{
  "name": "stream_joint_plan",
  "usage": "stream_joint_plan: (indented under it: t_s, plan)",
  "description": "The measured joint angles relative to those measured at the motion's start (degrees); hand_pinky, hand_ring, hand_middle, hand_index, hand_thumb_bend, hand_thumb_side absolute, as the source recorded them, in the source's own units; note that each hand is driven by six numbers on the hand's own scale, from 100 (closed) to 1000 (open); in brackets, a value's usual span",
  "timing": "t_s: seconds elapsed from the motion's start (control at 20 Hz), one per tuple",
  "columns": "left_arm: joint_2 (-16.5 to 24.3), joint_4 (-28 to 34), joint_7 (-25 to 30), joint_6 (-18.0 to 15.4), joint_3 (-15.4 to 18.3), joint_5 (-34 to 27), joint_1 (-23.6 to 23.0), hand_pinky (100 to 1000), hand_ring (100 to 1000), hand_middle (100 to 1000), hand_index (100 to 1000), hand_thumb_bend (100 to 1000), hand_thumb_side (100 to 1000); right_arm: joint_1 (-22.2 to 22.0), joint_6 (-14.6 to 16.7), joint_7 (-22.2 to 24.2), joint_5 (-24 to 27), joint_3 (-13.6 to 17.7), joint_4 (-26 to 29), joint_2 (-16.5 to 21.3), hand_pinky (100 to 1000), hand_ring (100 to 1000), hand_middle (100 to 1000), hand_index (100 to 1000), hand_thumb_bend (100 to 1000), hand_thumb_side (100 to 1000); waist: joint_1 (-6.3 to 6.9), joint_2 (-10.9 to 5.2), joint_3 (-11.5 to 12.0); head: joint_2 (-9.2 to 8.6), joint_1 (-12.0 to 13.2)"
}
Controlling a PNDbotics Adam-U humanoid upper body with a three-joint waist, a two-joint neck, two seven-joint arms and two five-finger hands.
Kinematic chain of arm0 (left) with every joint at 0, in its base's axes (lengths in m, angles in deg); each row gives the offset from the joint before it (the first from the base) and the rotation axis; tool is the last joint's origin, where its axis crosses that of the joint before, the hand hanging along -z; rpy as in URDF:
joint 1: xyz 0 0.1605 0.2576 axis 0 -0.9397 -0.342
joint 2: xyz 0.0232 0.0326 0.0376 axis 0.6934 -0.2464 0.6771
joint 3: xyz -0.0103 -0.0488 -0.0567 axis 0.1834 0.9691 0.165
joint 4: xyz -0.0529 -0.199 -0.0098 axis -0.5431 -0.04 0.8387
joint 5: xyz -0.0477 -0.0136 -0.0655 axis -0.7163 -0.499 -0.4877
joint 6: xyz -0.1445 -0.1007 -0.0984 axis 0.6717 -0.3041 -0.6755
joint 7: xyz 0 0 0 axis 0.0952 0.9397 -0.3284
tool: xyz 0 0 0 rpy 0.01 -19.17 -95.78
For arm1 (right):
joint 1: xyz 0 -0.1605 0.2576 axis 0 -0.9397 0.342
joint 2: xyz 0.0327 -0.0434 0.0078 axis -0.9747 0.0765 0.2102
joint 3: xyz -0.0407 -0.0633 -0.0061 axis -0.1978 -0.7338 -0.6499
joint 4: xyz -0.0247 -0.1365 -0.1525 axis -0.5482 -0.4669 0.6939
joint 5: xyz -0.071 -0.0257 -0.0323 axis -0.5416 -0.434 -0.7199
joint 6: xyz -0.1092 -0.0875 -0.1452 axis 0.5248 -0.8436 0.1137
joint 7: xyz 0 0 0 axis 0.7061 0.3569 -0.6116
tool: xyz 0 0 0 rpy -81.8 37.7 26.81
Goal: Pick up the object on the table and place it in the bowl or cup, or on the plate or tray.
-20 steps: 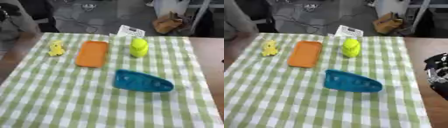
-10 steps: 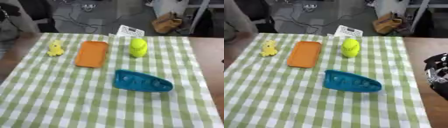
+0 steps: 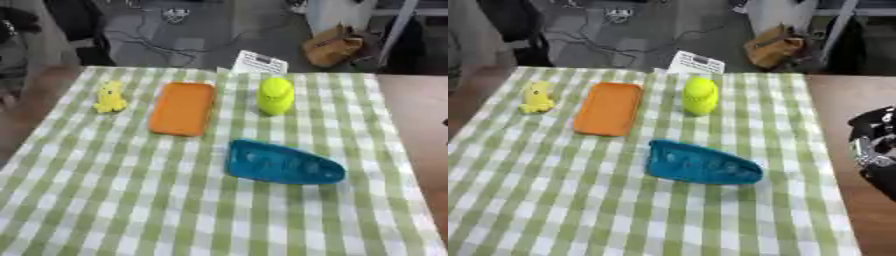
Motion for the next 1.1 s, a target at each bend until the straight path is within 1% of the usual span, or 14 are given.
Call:
stream_joint_plan:
  t_s: [0.2, 0.25, 0.35, 0.45, 0.5, 0.55, 0.6, 0.65, 0.7, 0.75, 0.9, 1.0, 1.05, 1.1]
  plan:
    - [0.0, 0.0, -0.3, 0.0, 0.2, 0.3, 0.0, 661, 629, 711, 779, 153, 835, 0.0, 0.0, 0.0, 0.0, 0.0, 0.0, 0.0, 387, 545, 640, 703, 100, 582, 0.00, 0.00, 0.0, -0.17, -0.1]
    - [0.0, -0.2, -0.5, 0.0, 0.3, 0.8, 0.0, 661, 630, 714, 780, 120, 802, 0.0, 0.0, 0.0, 0.0, 0.0, 0.0, 0.0, 387, 545, 640, 703, 100, 583, 0.00, 0.00, 0.1, -0.17, -0.1]
    - [0.1, -1.0, -1.0, -0.1, 0.6, 2.1, 0.2, 660, 629, 714, 780, 116, 799, 0.0, 0.0, 0.0, 0.0, 0.0, 0.0, 0.0, 387, 545, 640, 703, 100, 583, 0.00, 0.00, 0.1, -0.17, -0.2]
    - [0.3, -2.0, -1.6, -0.3, 0.8, 3.7, 0.9, 657, 626, 717, 784, 100, 740, -0.1, 0.0, 0.0, 0.0, 0.0, 0.0, 0.0, 388, 545, 641, 704, 100, 583, 0.00, 0.00, 0.1, -0.17, -0.3]
    - [0.7, -2.7, -1.9, -0.2, 1.0, 4.6, 1.3, 657, 626, 717, 784, 100, 740, -0.2, 0.0, 0.0, 0.0, 0.0, 0.0, 0.0, 388, 545, 641, 704, 100, 583, 0.01, -0.04, 0.1, -0.17, -0.3]
    - [1.3, -3.6, -2.2, -0.1, 1.3, 5.5, 1.8, 657, 626, 728, 793, 100, 680, -0.2, 0.0, 0.0, 0.0, 0.0, 0.0, 0.0, 387, 545, 641, 704, 100, 584, 0.01, -0.07, 0.1, -0.18, -0.3]
    - [2.2, -4.6, -2.4, 0.1, 1.4, 6.3, 2.1, 657, 626, 728, 793, 100, 676, -0.3, -0.1, 0.0, 0.0, 0.0, 0.0, 0.0, 387, 545, 641, 704, 100, 584, 0.01, -0.08, 0.1, -0.20, -0.4]
    - [3.1, -5.8, -2.6, 0.4, 1.7, 7.2, 2.4, 661, 627, 739, 798, 100, 646, -0.4, -0.1, 0.1, 0.0, 0.0, 0.0, 0.0, 387, 545, 640, 704, 100, 583, 0.01, -0.08, 0.1, -0.20, -0.4]
    - [4.1, -7.1, -2.7, 0.7, 1.7, 8.1, 2.7, 661, 627, 739, 798, 100, 646, -0.4, -0.1, 0.1, 0.0, 0.0, 0.0, 0.0, 387, 545, 640, 704, 100, 583, 0.01, -0.08, 0.1, -0.22, -0.4]
    - [5.1, -8.5, -2.8, 1.1, 1.8, 9.0, 3.2, 664, 631, 748, 803, 100, 621, -0.4, -0.1, 0.1, 0.0, 0.0, 0.0, 0.0, 388, 545, 641, 704, 100, 583, 0.01, -0.08, 0.0, -0.23, -0.4]
    - [7.7, -12.7, -2.8, 2.0, 1.7, 11.7, 5.1, 671, 637, 759, 813, 100, 599, -0.4, -0.1, 0.2, 0.0, 0.0, 0.0, 0.0, 387, 545, 640, 704, 100, 584, 0.01, -0.08, -0.3, -0.55, -0.4]
    - [9.1, -15.5, -2.8, 2.3, 1.4, 13.5, 6.3, 672, 638, 760, 814, 100, 595, -0.4, -0.1, 0.2, 0.0, 0.0, 0.0, 0.1, 387, 545, 640, 704, 100, 584, 0.01, -0.08, -0.5, -0.69, -0.3]
    - [9.6, -16.9, -2.8, 2.3, 1.1, 14.3, 6.8, 677, 645, 770, 823, 100, 563, -0.4, -0.1, 0.3, 0.0, 0.0, 0.0, 0.2, 387, 545, 640, 704, 100, 585, 0.01, -0.08, -0.5, -0.70, -0.3]
    - [10.1, -18.4, -2.8, 2.3, 0.8, 15.2, 7.3, 677, 645, 770, 823, 100, 563, -0.4, 0.0, 0.3, 0.0, 0.0, 0.0, 0.2, 387, 545, 640, 704, 100, 585, 0.01, -0.08, -0.6, -0.72, -0.3]
